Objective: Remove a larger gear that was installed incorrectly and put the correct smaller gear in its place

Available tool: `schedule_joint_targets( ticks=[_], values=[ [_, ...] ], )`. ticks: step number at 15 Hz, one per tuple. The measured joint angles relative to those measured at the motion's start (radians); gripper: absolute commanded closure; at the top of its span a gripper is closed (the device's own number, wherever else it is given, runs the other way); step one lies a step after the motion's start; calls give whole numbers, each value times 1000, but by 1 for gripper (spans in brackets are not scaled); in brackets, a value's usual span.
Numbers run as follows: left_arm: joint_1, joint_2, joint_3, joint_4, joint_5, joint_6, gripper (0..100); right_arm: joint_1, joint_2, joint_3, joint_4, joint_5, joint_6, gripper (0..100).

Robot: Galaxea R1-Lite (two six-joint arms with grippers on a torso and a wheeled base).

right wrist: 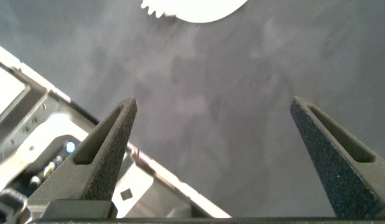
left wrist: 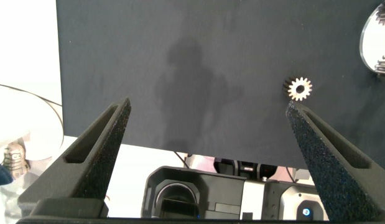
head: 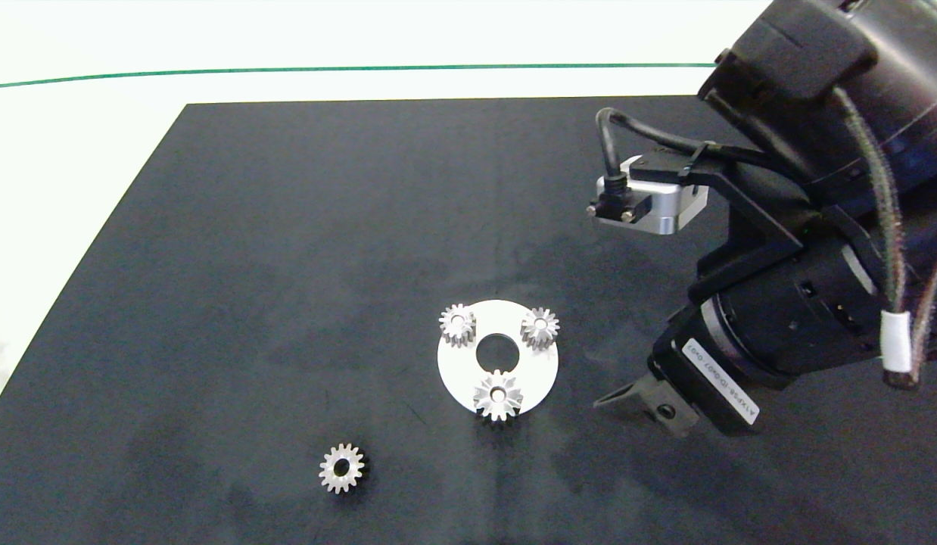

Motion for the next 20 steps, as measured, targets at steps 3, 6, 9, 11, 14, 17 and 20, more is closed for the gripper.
schedule_joint_targets(
  ticks=[3, 6, 9, 11, 14, 17, 20],
  values=[
    [-13, -1, 0, 0, 0, -1, 0, 56, 91, -53, 126, -117, 25, 0],
    [-16, -7, -1, 0, 0, -1, 0, 91, 149, -62, 138, -140, 29, 0],
    [-17, -16, -3, 0, 0, -1, 0, 96, 179, -64, 134, -160, 41, 0],
    [-17, -20, -3, 0, 0, -1, 0, 96, 184, -64, 118, -162, 58, 0],
    [-17, -26, -5, 0, 0, -1, 0, 92, 174, -43, -27, -162, 62, 0],
    [-16, -31, -5, 3, 0, 0, 0, 89, 155, 86, -180, -138, 51, 0],
    [-16, -33, -5, 4, 0, -1, 0, 86, 161, 91, -185, -133, 47, 0]
  ],
)
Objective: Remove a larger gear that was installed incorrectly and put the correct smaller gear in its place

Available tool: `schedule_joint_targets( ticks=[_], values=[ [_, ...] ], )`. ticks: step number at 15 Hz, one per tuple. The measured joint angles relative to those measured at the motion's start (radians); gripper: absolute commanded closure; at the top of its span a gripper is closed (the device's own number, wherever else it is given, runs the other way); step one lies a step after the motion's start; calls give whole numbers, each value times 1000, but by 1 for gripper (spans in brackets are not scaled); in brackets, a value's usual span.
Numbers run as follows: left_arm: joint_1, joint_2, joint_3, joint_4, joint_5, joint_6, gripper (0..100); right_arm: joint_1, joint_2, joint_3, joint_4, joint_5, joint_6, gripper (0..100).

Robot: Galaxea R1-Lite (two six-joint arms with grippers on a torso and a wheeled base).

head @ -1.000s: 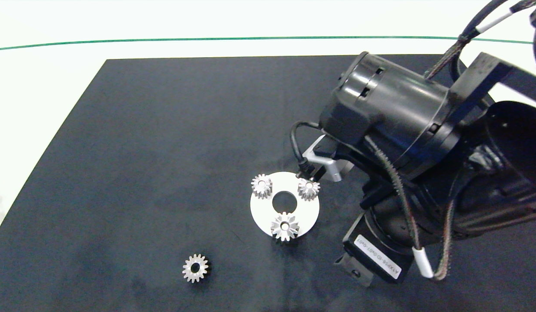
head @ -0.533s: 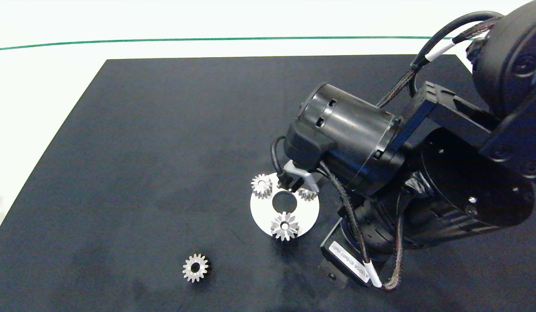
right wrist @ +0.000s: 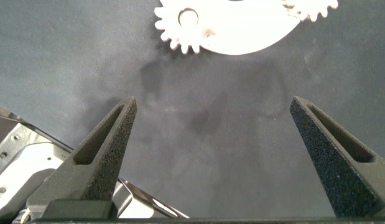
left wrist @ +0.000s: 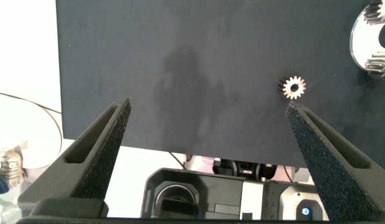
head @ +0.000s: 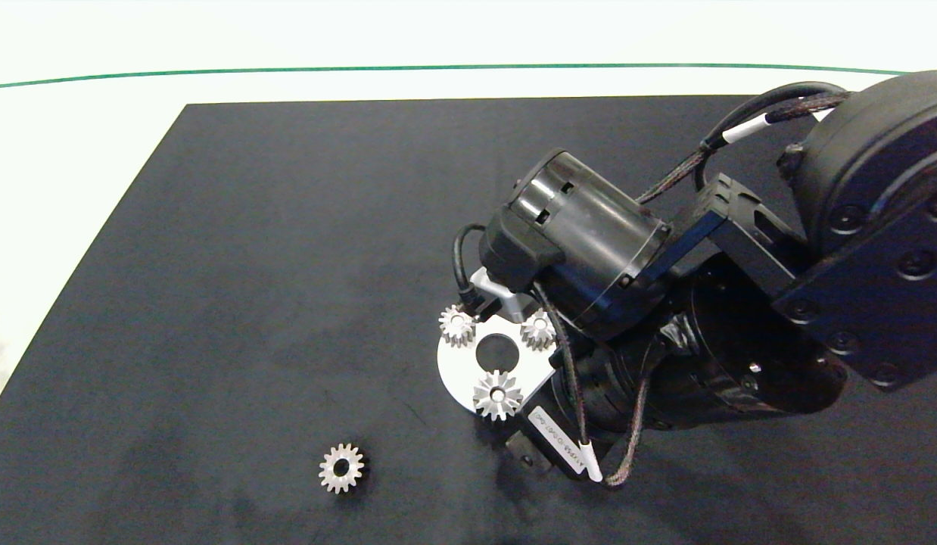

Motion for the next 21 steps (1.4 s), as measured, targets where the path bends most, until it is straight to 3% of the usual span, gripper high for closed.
schedule_joint_targets(
  ticks=[17, 21],
  values=[
    [-2, -10, 1, -1, -1, 2, 0, -31, 179, -154, -20, 21, -1, 0],
    [-3, -19, 1, 0, -1, 3, 0, -47, 222, -154, -20, 49, -1, 0]
  ],
)
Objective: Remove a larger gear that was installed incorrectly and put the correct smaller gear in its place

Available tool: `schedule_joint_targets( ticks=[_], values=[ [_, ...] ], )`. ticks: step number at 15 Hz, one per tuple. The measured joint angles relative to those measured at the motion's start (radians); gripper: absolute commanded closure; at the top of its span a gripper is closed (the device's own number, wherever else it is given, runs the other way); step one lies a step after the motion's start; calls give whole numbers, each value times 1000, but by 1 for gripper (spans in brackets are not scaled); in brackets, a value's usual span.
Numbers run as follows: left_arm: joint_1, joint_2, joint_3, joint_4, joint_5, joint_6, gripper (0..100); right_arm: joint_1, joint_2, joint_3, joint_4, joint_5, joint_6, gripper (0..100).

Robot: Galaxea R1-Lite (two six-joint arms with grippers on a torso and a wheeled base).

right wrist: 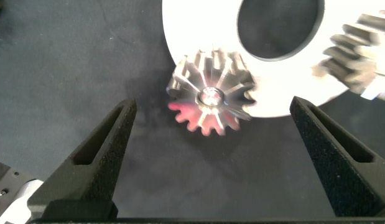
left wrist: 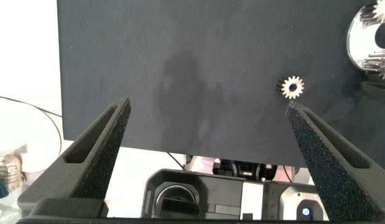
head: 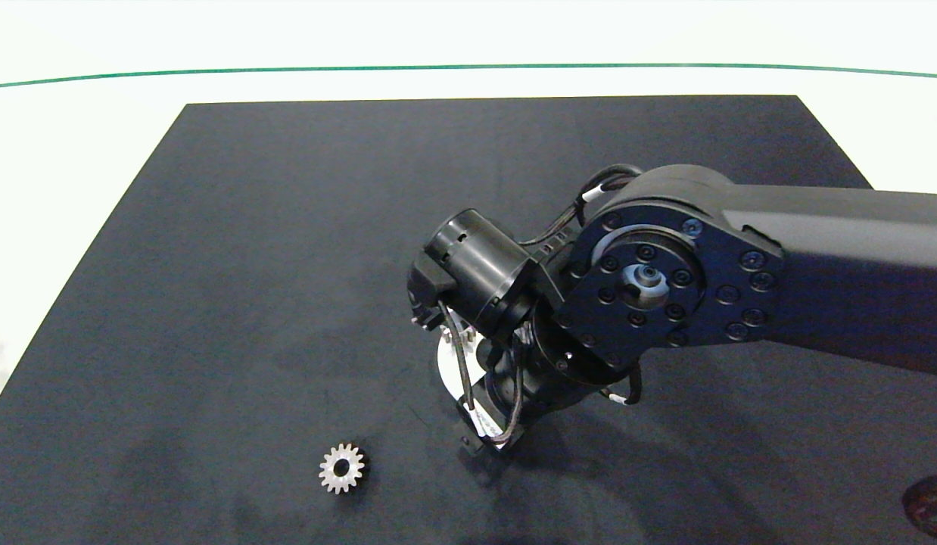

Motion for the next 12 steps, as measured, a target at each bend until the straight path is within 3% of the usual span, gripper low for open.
schedule_joint_targets(
  ticks=[12],
  values=[
    [-14, -18, 1, 1, 0, 0, 0, -2, 29, 0, -37, 5, 6, 0]
  ],
)
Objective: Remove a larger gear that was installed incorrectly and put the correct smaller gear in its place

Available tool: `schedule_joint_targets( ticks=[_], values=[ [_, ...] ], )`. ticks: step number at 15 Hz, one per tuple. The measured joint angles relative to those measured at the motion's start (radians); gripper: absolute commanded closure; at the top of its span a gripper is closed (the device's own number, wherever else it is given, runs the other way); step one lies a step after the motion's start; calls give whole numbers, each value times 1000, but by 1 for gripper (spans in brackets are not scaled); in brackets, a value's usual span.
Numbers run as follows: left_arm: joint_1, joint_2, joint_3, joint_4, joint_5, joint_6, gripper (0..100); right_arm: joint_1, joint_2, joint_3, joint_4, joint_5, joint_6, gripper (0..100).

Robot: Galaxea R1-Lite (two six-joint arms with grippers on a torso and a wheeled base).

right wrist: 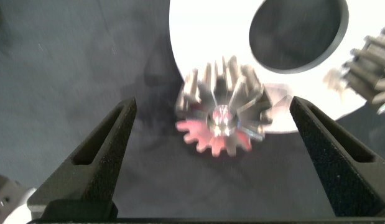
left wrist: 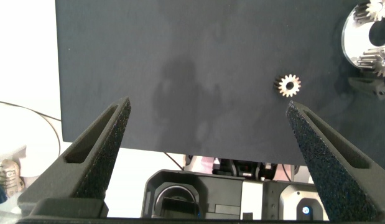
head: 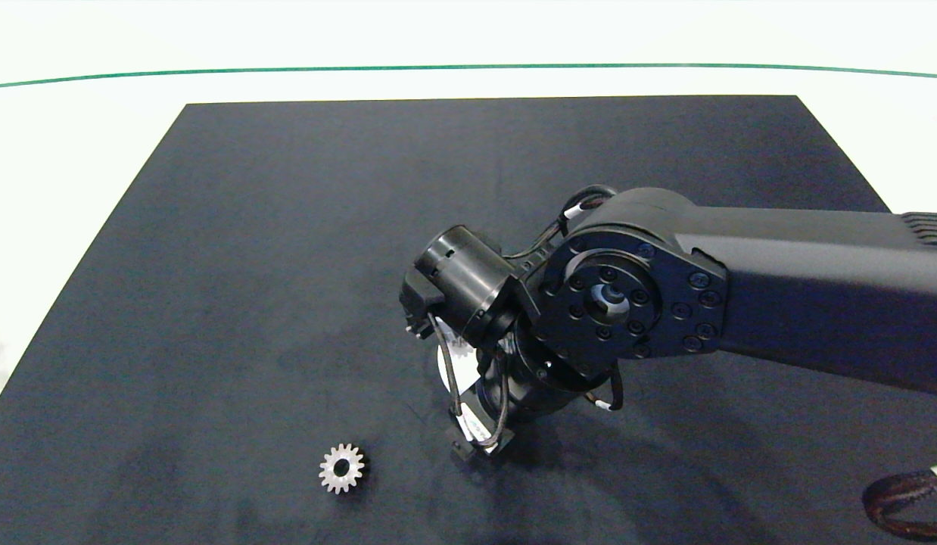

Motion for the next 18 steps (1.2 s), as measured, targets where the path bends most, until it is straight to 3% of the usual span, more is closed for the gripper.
schedule_joint_targets(
  ticks=[9, 18],
  values=[
    [0, -7, 0, 0, 0, 0, 0, 0, 7, 0, -16, -1, -1, 0],
    [0, -11, 0, 0, 0, 0, 0, -12, 12, 0, -16, -3, -3, 18]
  ],
)
